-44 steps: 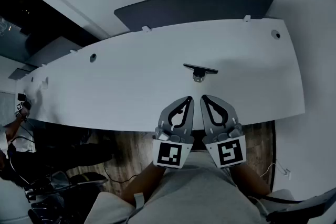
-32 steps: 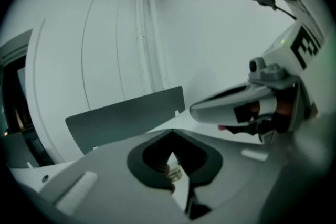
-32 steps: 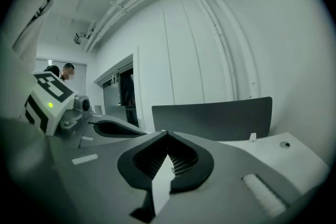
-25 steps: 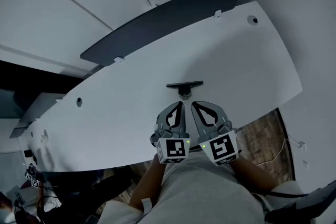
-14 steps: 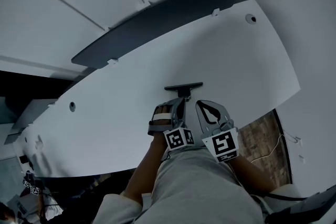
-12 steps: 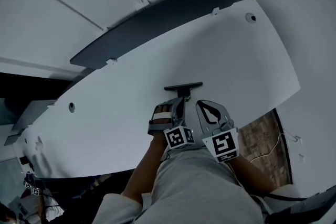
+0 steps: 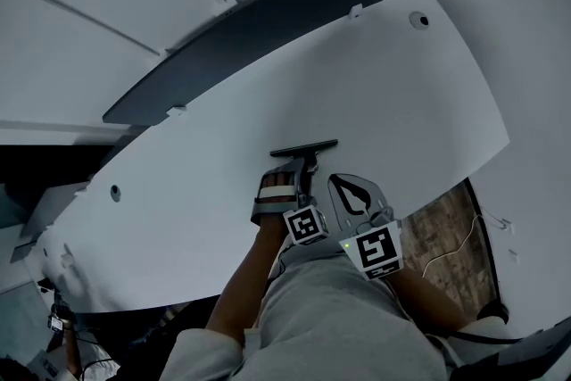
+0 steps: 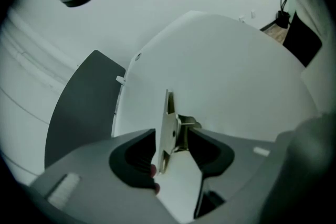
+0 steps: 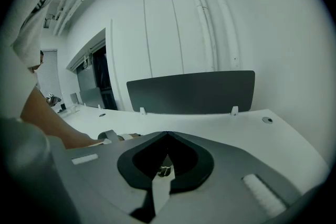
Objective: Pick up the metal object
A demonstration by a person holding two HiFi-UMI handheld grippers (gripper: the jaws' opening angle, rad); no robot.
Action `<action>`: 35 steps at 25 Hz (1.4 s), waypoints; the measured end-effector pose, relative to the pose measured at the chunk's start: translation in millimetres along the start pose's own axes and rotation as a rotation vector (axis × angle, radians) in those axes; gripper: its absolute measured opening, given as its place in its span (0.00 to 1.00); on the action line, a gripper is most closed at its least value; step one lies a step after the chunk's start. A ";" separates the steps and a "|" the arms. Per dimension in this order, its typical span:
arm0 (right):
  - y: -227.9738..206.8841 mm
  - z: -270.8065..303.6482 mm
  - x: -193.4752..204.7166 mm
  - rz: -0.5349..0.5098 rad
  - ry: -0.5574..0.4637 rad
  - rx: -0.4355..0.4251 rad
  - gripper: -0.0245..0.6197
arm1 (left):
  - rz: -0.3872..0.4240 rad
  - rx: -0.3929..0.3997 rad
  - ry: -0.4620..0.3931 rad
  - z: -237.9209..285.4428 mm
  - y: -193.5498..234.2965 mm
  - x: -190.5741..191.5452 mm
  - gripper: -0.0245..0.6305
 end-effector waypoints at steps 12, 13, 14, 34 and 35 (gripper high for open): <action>-8.4 0.1 5.3 0.011 0.019 0.019 0.04 | 0.056 -0.100 -0.033 9.2 5.1 1.5 0.16; -7.3 1.3 4.3 0.008 0.018 0.015 0.04 | 0.027 -0.111 -0.043 5.2 10.3 3.6 0.16; -6.1 2.3 3.3 0.007 0.017 0.009 0.04 | -0.013 -0.119 -0.057 -0.1 16.3 5.4 0.16; 34.8 -30.9 -83.0 -0.029 -0.232 -0.271 0.04 | -1.296 0.030 -0.909 -207.4 141.7 98.2 0.16; 36.2 -37.3 -89.2 -0.036 -0.253 -0.287 0.04 | -1.297 0.032 -0.948 -217.3 143.3 100.2 0.16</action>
Point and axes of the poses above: the fingertips, and each gripper's own axes: z forward along the fingers, y to its left, x out of its underside, the point moved 6 cm from there along -z, backward along the fingers, and after that the axes turned 14 degrees about y, right-handed, at the moved point
